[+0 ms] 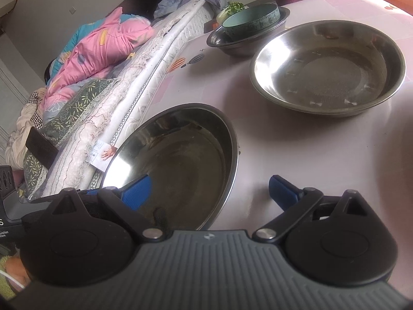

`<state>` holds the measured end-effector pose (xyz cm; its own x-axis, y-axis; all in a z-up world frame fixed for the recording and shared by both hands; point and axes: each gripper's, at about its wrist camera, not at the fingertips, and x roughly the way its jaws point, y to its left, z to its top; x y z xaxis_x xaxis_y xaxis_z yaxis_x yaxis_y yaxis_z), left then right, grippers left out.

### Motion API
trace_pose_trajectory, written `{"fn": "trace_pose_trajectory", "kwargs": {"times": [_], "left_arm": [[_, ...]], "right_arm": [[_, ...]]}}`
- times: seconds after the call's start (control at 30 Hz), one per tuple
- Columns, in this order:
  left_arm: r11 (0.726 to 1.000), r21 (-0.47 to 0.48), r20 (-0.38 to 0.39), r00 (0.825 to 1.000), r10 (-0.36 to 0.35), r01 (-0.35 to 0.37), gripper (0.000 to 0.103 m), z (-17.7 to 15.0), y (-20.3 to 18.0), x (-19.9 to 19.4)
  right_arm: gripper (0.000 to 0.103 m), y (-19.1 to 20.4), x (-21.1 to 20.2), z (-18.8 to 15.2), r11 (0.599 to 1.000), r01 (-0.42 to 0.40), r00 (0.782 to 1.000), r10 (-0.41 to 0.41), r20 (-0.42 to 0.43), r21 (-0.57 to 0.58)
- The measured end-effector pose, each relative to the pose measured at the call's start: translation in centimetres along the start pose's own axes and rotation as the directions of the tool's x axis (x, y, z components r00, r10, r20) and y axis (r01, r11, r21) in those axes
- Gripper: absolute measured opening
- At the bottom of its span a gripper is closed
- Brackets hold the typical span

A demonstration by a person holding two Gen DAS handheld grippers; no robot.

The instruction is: Organize plates and bowls

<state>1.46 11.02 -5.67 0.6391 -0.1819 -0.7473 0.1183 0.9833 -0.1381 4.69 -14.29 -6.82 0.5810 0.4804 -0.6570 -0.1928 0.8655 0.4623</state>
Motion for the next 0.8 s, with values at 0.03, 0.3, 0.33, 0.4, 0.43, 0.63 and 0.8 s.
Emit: {"fn": "trace_pose_trajectory", "kwargs": {"times": [0.03, 0.3, 0.33, 0.4, 0.43, 0.63, 0.8], "left_arm": [[1.000, 0.001, 0.003, 1.000, 0.007, -0.007, 0.053, 0.1, 0.0, 0.0], [1.000, -0.025, -0.005, 1.000, 0.012, -0.012, 0.019, 0.0, 0.5, -0.5], [1.000, -0.025, -0.009, 1.000, 0.012, -0.012, 0.019, -0.2, 0.4, -0.6], [1.000, -0.021, -0.019, 1.000, 0.016, -0.017, 0.020, -0.5, 0.3, -1.1], [1.000, -0.023, -0.025, 1.000, 0.013, -0.014, 0.021, -0.7, 0.3, -1.3], [0.997, -0.045, -0.079, 0.994, -0.069, 0.065, 0.024, -2.1, 0.6, -2.8], [0.999, -0.026, -0.070, 0.997, -0.043, 0.041, 0.039, -1.4, 0.3, -2.2]], "right_arm": [[0.086, -0.1, 0.0, 0.0, 1.000, 0.016, 1.000, -0.016, 0.008, -0.009], [0.039, 0.2, 0.6, -0.1, 0.996, 0.050, 0.998, -0.048, 0.027, -0.068], [0.034, 0.2, 0.7, -0.1, 0.996, 0.050, 0.998, -0.049, 0.025, -0.071], [0.031, 0.4, 0.7, -0.1, 0.995, 0.056, 0.998, -0.053, 0.030, -0.080], [0.029, 0.3, 0.6, -0.1, 0.997, 0.041, 0.999, -0.039, 0.028, -0.073], [0.027, 0.4, 0.4, -0.8, 0.995, 0.024, 1.000, -0.023, 0.007, -0.097], [0.027, 0.6, 0.3, -1.1, 0.992, 0.044, 0.999, -0.042, 0.022, -0.115]]}}
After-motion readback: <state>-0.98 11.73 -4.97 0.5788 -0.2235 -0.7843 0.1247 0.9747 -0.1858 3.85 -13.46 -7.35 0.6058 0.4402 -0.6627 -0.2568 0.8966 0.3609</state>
